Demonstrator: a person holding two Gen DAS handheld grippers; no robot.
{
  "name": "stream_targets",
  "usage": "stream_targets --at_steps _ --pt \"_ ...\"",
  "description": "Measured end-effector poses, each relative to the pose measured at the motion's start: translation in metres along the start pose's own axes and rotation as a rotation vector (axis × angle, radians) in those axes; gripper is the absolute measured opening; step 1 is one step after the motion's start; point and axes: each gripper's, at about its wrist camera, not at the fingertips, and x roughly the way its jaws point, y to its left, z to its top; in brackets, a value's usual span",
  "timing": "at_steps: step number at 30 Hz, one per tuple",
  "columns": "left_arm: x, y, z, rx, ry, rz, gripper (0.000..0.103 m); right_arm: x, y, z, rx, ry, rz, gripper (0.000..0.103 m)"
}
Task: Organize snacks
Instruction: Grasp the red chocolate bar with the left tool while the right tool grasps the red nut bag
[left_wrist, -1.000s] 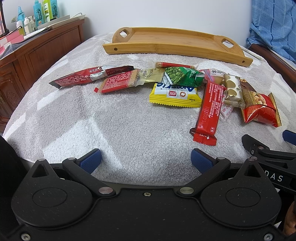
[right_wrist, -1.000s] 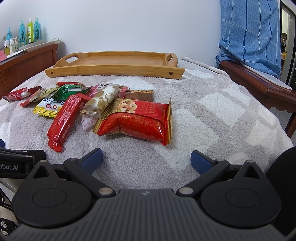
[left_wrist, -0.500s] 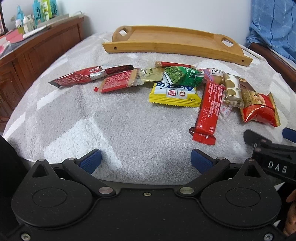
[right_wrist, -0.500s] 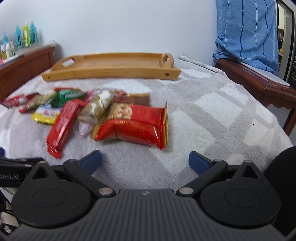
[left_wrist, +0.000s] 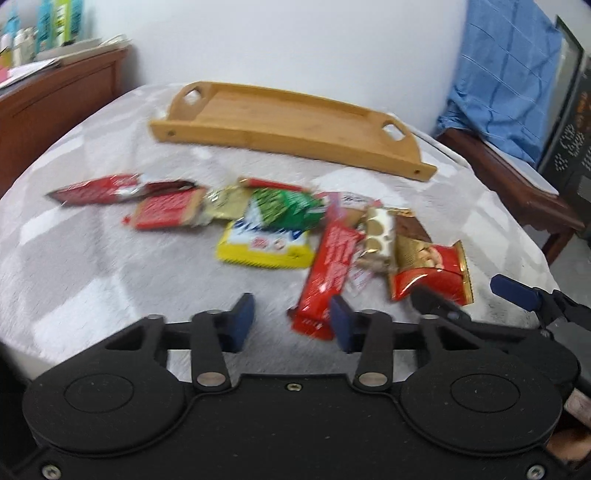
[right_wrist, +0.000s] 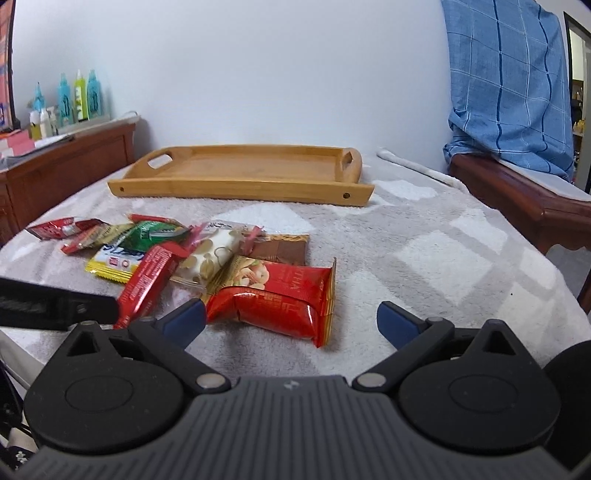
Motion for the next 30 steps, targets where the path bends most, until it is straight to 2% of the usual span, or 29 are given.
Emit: stream_targets --at_steps 2,6,10,11,12,17,30 --pt "0.005 -0.005 0.003 0.017 0.000 -0.009 0.034 -0.002 0.000 -0.001 0.006 -0.003 0.000 0.103" --pt "0.015 -0.009 0.008 0.017 0.014 -0.049 0.034 -0.002 -0.003 -0.002 0.035 -0.001 0.019 0.102" --pt "0.025 -0.013 0.008 0.015 0.034 -0.052 0.033 0.000 -0.005 -0.003 0.053 0.002 0.021 0.101" --pt "0.027 -0.014 0.008 0.015 0.042 -0.048 0.026 0.001 -0.005 -0.004 0.056 0.004 0.022 0.101" --pt "0.029 -0.014 0.008 0.016 0.044 -0.044 0.026 0.001 -0.005 -0.004 0.058 0.006 0.022 0.100" --pt "0.022 -0.016 0.009 0.021 0.024 -0.048 0.023 0.001 -0.005 -0.004 0.074 0.004 0.018 0.098" --pt "0.002 -0.012 0.016 0.024 -0.019 -0.040 0.023 0.007 0.005 0.004 0.037 0.011 0.019 0.094"
